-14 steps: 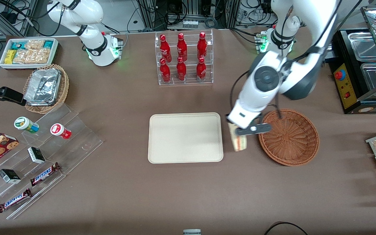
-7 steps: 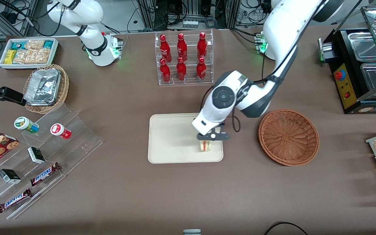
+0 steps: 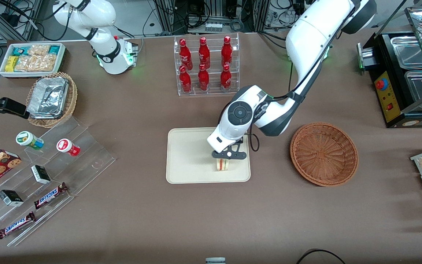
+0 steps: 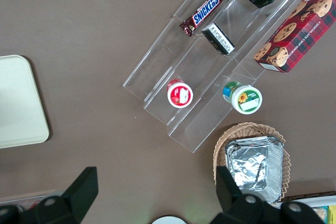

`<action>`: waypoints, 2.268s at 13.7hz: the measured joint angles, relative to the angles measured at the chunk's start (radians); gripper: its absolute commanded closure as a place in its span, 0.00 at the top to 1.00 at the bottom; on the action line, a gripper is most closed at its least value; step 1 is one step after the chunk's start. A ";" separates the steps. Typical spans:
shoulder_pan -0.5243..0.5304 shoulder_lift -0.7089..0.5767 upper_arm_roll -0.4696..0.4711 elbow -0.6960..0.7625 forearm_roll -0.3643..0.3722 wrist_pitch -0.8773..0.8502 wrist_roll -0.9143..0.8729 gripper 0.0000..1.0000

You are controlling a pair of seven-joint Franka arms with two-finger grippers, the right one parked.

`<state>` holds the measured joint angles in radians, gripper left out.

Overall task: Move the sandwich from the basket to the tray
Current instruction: 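Lower the held sandwich onto the tray with the left gripper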

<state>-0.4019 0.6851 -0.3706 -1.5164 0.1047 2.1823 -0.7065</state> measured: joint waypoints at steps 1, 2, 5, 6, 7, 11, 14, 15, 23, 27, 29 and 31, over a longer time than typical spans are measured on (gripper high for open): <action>-0.001 0.007 0.000 0.001 0.004 0.003 0.000 0.00; -0.001 0.014 0.000 0.002 0.005 0.005 0.000 0.00; -0.002 0.027 0.001 0.003 0.027 0.007 0.000 0.00; -0.002 0.031 0.002 0.003 0.033 0.009 0.000 0.00; -0.002 0.035 0.002 0.003 0.035 0.016 0.000 0.00; -0.002 0.040 0.002 0.003 0.037 0.032 0.000 0.47; -0.002 0.040 0.002 0.003 0.037 0.033 0.000 0.98; -0.002 0.040 0.002 0.004 0.038 0.033 0.000 1.00; -0.003 0.040 0.002 0.008 0.038 0.033 0.000 1.00; -0.002 0.034 0.003 0.023 0.038 0.027 -0.009 1.00; 0.001 0.016 0.004 0.036 0.038 -0.007 -0.024 1.00; 0.011 -0.019 0.008 0.044 0.038 -0.056 -0.030 1.00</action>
<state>-0.3913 0.6661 -0.3627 -1.4727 0.1425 2.1263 -0.7370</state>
